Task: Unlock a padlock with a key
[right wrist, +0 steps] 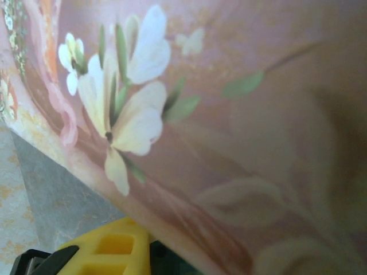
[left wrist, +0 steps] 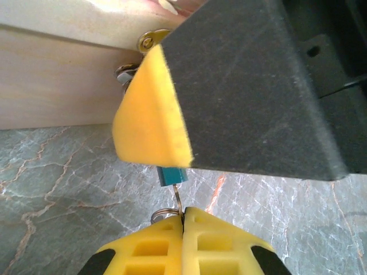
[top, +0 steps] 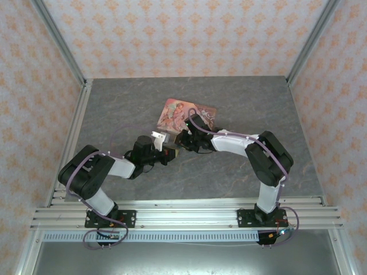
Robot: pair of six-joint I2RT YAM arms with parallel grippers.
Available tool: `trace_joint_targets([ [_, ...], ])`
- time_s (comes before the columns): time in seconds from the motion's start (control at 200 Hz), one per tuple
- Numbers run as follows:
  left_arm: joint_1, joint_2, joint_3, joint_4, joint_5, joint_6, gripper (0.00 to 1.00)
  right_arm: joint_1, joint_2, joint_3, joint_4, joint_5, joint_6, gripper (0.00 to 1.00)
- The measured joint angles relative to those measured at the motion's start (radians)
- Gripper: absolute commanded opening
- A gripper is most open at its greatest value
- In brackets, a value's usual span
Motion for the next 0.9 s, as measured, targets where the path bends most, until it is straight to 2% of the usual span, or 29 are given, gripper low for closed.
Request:
trace_joint_targets([
  [0.06, 0.000, -0.003, 0.005, -0.016, -0.006, 0.015, 0.00, 0.000, 0.000, 0.000, -0.001, 0.004, 0.003, 0.10],
  [0.11, -0.003, -0.006, 0.010, -0.033, -0.016, 0.028, 0.00, 0.000, 0.000, 0.000, -0.002, 0.006, 0.002, 0.13],
  [0.13, -0.005, -0.008, 0.011, -0.038, -0.020, 0.033, 0.00, 0.000, 0.000, 0.000, -0.003, 0.007, 0.003, 0.16],
  [0.185, -0.016, -0.015, 0.016, -0.055, -0.036, 0.044, 0.00, 0.000, 0.000, 0.000, -0.005, 0.008, 0.004, 0.41],
  [0.21, -0.019, -0.018, 0.018, -0.059, -0.043, 0.050, 0.00, 0.000, 0.000, 0.000, -0.006, 0.008, 0.008, 0.49],
  [0.315, -0.035, -0.024, 0.022, -0.093, -0.066, 0.069, 0.00, 0.000, -0.010, 0.000, -0.015, 0.008, 0.031, 0.62],
  [0.576, -0.039, -0.027, 0.022, -0.137, -0.105, 0.095, 0.00, 0.002, -0.079, -0.002, -0.102, 0.071, 0.053, 0.62],
  [0.896, -0.051, -0.051, 0.022, -0.166, -0.134, 0.115, 0.00, 0.018, -0.083, -0.002, -0.113, 0.071, 0.077, 0.57],
])
